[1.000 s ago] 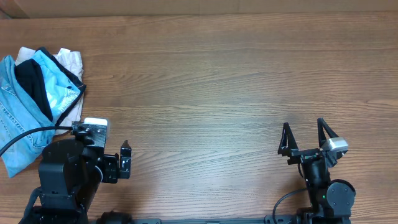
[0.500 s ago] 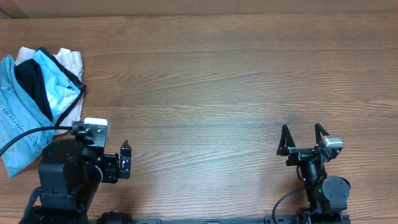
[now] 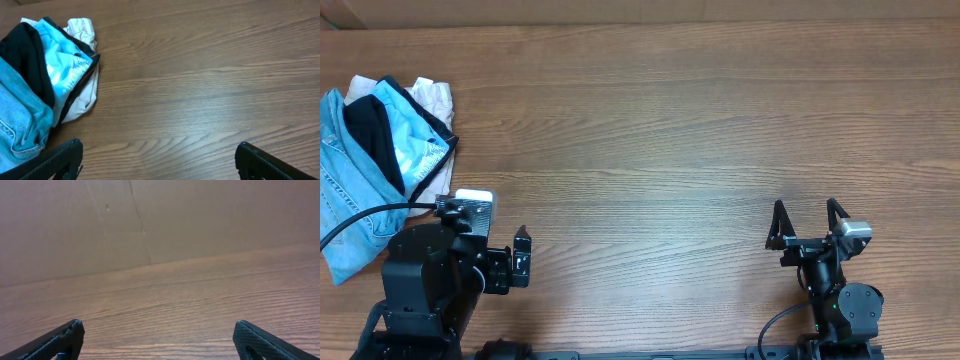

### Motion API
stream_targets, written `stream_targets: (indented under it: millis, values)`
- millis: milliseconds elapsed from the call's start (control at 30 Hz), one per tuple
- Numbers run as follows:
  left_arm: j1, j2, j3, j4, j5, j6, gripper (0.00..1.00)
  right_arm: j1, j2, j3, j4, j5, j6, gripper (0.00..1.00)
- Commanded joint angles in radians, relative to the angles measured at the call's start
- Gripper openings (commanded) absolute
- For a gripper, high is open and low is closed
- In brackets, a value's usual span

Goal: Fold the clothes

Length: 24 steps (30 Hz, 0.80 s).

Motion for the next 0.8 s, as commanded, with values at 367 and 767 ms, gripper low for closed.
stream_targets:
  millis: [367,767]
  values:
    - [-0.003,-0.004,-0.026,0.002,-0.010,-0.013,1.00,0.010,-0.010,-0.010,0.008,0.010,0.002,1.00]
    - [-0.004,-0.291,-0.399,0.204,0.025,-0.029,1.00,0.010,-0.010,-0.010,0.008,0.010,0.002,1.00]
